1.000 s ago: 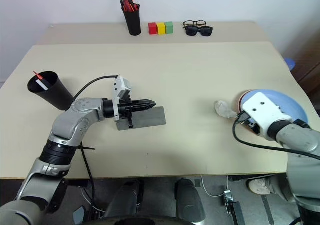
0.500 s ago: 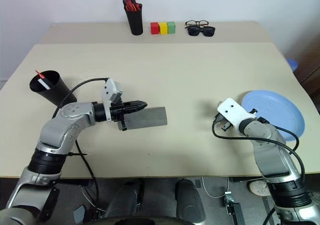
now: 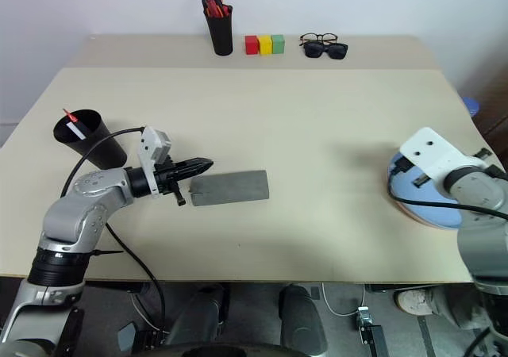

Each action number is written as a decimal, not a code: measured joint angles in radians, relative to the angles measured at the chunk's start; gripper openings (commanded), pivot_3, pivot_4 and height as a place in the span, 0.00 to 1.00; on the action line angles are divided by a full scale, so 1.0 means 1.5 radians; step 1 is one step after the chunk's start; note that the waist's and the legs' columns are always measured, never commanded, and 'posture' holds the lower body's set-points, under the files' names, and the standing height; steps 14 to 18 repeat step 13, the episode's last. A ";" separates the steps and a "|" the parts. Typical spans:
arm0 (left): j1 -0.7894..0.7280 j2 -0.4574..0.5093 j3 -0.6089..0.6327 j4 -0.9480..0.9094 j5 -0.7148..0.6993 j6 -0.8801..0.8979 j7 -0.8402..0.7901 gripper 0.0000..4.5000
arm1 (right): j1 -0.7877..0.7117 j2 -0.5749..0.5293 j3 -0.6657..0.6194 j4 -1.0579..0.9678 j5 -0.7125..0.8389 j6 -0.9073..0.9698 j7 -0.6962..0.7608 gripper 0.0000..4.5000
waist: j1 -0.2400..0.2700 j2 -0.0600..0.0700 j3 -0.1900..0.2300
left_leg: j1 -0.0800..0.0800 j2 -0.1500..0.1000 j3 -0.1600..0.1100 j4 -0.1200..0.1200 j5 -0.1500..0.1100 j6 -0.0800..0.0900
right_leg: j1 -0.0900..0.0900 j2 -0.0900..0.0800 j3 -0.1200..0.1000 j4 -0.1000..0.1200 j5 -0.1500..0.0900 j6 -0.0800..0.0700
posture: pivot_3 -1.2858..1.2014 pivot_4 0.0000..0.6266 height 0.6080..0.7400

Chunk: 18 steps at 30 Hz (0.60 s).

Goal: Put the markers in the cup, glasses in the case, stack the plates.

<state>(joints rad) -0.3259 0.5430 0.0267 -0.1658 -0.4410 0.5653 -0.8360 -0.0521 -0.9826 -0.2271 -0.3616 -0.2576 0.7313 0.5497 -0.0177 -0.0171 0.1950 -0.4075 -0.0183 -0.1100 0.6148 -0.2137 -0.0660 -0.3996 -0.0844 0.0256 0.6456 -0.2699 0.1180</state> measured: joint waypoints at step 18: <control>0.222 0.024 0.143 -0.064 0.050 -0.123 0.115 0.00 | -0.115 0.187 0.024 0.010 0.251 -0.113 0.101 0.78 | -0.011 0.001 0.000 | 0.000 0.000 0.000 0.000 0.000 0.000 | 0.001 -0.001 0.000 0.000 0.000 0.000 | 0.52 0.24 1.00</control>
